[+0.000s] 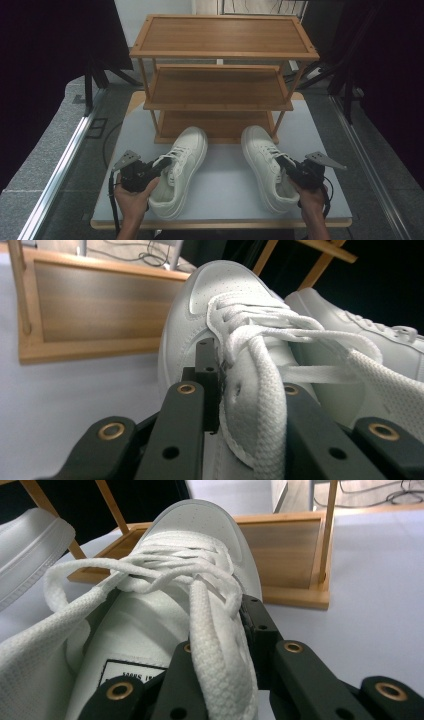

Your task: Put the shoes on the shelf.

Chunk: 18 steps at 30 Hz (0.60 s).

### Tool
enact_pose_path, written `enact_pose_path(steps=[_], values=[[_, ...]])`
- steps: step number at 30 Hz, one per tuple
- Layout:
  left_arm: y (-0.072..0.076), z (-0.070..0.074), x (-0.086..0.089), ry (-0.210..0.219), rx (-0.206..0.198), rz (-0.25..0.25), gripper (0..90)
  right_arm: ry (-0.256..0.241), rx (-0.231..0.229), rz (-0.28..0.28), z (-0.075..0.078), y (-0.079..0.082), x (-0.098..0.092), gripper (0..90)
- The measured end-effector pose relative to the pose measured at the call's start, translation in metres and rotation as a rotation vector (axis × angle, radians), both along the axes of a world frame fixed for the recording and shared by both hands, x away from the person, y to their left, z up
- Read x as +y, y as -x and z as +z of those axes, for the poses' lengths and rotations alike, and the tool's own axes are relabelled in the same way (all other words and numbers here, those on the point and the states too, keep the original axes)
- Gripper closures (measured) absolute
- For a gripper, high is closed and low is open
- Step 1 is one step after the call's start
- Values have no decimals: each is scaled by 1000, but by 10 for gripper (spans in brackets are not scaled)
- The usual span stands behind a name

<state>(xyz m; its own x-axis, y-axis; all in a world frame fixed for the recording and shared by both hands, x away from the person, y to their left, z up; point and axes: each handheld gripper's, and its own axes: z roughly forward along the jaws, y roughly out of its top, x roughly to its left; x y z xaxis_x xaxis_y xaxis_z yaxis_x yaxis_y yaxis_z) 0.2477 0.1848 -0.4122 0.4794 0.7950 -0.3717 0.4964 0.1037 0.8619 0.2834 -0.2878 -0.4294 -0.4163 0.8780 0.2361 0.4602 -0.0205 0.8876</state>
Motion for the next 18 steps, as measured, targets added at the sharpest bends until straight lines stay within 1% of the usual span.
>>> enact_pose_path(steps=[1,2,3,4,5,6,10,11,12,13,14,15,17,18], values=[[0,0,0,0,0,0,813,0,0,0,0,0,0,821],[2,3,-2,3,-12,-11,813,15,-18,1,4,2,2,820],[2,3,-2,3,-12,-11,814,20,-27,1,5,3,3,820],[3,4,-3,6,-14,-16,814,20,-27,1,5,3,3,820],[4,5,-3,24,-13,-27,814,24,-38,4,8,5,4,820],[4,6,-3,32,-14,-29,814,22,-44,6,10,6,4,820],[6,8,-3,34,-18,-29,814,9,-60,8,14,9,5,820],[6,8,-2,32,-20,-28,814,2,-61,9,16,10,6,820],[7,10,-2,37,-25,-23,814,-9,-72,13,18,11,6,820],[7,10,-2,37,-25,-23,814,-9,-72,13,18,11,6,820],[8,11,-1,49,-29,-22,814,-48,-72,18,20,12,5,820],[8,12,0,55,-32,-22,814,-62,-73,22,21,12,5,820],[9,13,1,64,-34,-24,814,-106,-75,27,22,13,4,820],[9,14,1,69,-38,-26,814,-116,-78,29,23,14,4,820]])
